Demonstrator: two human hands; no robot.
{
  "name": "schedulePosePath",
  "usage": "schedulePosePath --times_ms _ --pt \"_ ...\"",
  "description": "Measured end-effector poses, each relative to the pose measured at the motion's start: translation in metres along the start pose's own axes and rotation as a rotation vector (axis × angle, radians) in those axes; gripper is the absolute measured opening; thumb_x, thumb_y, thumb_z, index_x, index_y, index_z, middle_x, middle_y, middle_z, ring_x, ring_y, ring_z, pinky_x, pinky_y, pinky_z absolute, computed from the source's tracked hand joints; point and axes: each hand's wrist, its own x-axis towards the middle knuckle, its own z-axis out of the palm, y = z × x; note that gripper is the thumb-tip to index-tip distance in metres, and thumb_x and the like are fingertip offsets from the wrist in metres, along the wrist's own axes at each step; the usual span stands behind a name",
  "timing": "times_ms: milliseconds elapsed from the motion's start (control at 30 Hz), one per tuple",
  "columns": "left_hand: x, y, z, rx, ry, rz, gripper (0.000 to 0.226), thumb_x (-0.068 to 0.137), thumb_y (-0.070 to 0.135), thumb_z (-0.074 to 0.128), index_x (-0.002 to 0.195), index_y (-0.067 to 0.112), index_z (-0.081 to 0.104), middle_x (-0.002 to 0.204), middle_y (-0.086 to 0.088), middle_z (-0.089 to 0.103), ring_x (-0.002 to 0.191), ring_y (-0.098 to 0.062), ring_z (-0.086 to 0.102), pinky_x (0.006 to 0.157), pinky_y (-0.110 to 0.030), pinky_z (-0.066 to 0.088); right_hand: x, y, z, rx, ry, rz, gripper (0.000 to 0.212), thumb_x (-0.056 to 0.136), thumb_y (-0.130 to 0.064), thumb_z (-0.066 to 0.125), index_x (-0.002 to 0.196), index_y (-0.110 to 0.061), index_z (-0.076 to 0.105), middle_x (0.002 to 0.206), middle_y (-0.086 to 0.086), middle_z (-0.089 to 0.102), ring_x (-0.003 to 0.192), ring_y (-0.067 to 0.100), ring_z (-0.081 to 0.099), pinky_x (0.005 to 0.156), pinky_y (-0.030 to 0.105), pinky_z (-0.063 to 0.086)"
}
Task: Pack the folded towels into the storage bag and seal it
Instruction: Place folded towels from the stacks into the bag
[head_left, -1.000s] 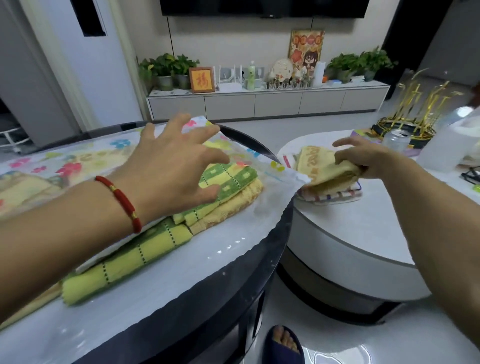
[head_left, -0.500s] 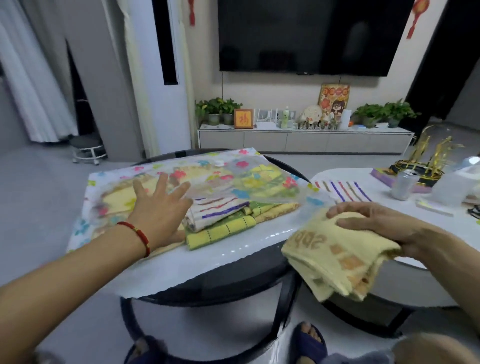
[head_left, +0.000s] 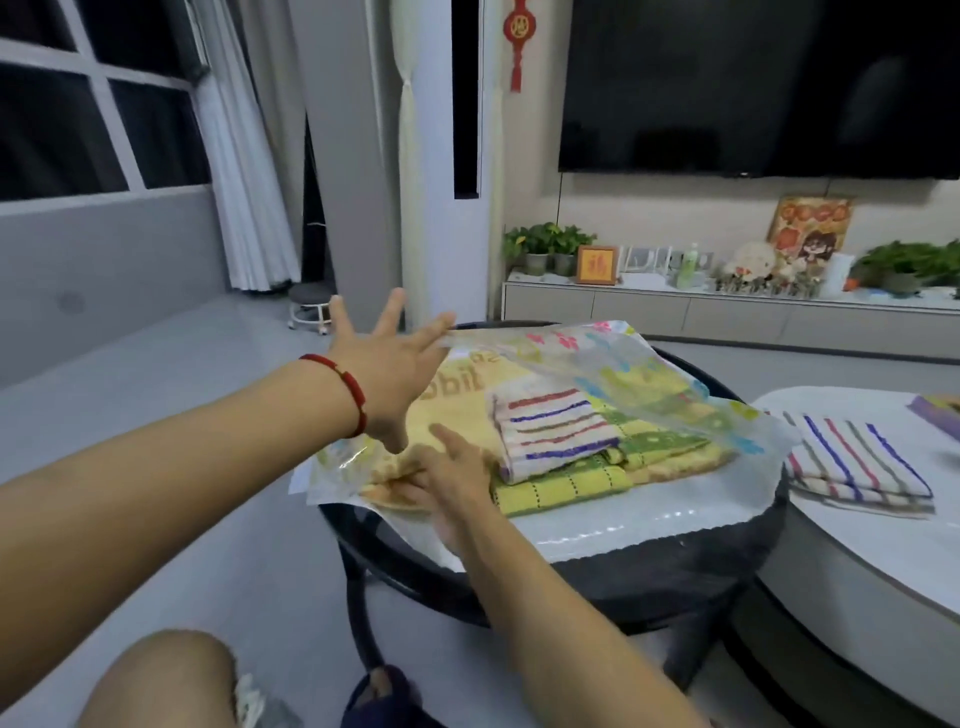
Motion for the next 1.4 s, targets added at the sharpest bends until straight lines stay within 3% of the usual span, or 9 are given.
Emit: schedulePosePath --times_ms 67,233,400,700,833,1033,1100,1200,1400 --pt "0.002 0.004 0.002 0.002 -0.026 0.015 0.119 0.070 0.055 0.074 0.155 0.025 -0.004 0.159 0.012 -0.030 0.146 -0.040 -0.024 0.099 -0.085 0.010 0.003 0.016 0.008 -0.106 -0.146 0.115 0.019 0.098 -0.015 0.053 0.099 -0.005 0.069 0.084 0.011 0.061 0.061 0.015 0.068 0.057 0.022 0.053" --pt "0.005 0.020 0.020 -0.054 0.076 0.086 0.106 0.067 0.076 0.050 0.154 0.030 0.010 0.163 0.009 -0.020 0.148 -0.041 -0.016 0.101 -0.084 0.010 -0.003 0.012 -0.039 -0.450 -0.016 -0.159 0.028 0.089 -0.004 0.056 0.102 -0.016 0.078 0.089 0.011 0.079 0.069 0.019 0.068 0.068 0.036 0.060" --pt "0.028 0.065 0.023 -0.092 0.265 0.209 0.082 0.080 0.058 0.061 0.150 0.038 0.022 0.165 0.005 -0.006 0.149 -0.037 -0.003 0.104 -0.079 0.019 -0.041 -0.031 -0.154 -0.760 -0.076 -0.222 0.025 0.093 -0.009 0.058 0.089 -0.021 0.080 0.091 0.006 0.081 0.067 0.017 0.073 0.059 0.025 0.055" --pt "0.101 0.186 -0.011 -0.174 0.379 0.434 0.057 0.084 0.044 0.059 0.139 0.038 0.045 0.164 0.005 0.011 0.148 -0.036 0.008 0.107 -0.074 0.020 -0.086 -0.113 -0.367 -0.833 0.813 -0.522 0.026 0.077 -0.024 0.056 0.059 -0.016 0.073 0.051 0.000 0.063 0.049 0.019 0.055 0.054 0.038 0.047" --pt "0.131 0.233 -0.018 -0.181 0.342 0.507 0.062 0.084 0.047 0.061 0.142 0.041 0.041 0.164 0.008 0.010 0.149 -0.036 0.005 0.107 -0.074 0.019 -0.059 -0.121 -0.438 -0.914 1.101 -0.416 0.026 0.089 -0.022 0.055 0.083 -0.010 0.077 0.085 0.009 0.078 0.082 0.031 0.068 0.076 0.039 0.056" --pt "0.164 0.263 -0.038 -0.260 0.326 0.509 0.064 0.084 0.056 0.041 0.143 0.032 0.041 0.164 0.015 0.010 0.149 -0.035 0.007 0.107 -0.075 0.020 0.001 -0.129 -0.522 -1.190 1.102 -0.106 0.048 0.100 -0.030 0.056 0.144 -0.011 0.057 0.143 0.020 0.059 0.128 0.040 0.057 0.107 0.048 0.048" --pt "0.173 0.260 -0.046 -0.311 0.292 0.501 0.080 0.072 0.066 0.025 0.142 0.031 0.044 0.163 0.018 0.012 0.148 -0.032 0.010 0.107 -0.074 0.022 0.020 -0.139 -0.543 -1.209 1.129 -0.032 0.054 0.103 -0.036 0.048 0.151 -0.011 0.045 0.146 0.025 0.052 0.132 0.045 0.051 0.111 0.049 0.041" --pt "0.187 0.255 -0.050 -0.370 0.288 0.504 0.069 0.078 0.053 0.055 0.144 0.035 0.041 0.162 0.023 0.011 0.148 -0.030 0.012 0.108 -0.069 0.026 0.038 -0.150 -0.567 -1.214 1.169 0.117 0.053 0.105 -0.043 0.039 0.147 -0.010 0.042 0.143 0.027 0.054 0.130 0.047 0.051 0.110 0.051 0.039" --pt "0.198 0.246 -0.052 -0.392 0.335 0.510 0.074 0.077 0.053 0.062 0.145 0.037 0.039 0.162 0.023 0.009 0.149 -0.029 0.012 0.109 -0.062 0.030 0.043 -0.174 -0.581 -1.102 1.136 0.032 0.057 0.092 -0.019 0.071 0.143 -0.019 0.045 0.131 0.021 0.061 0.115 0.039 0.061 0.097 0.048 0.050"
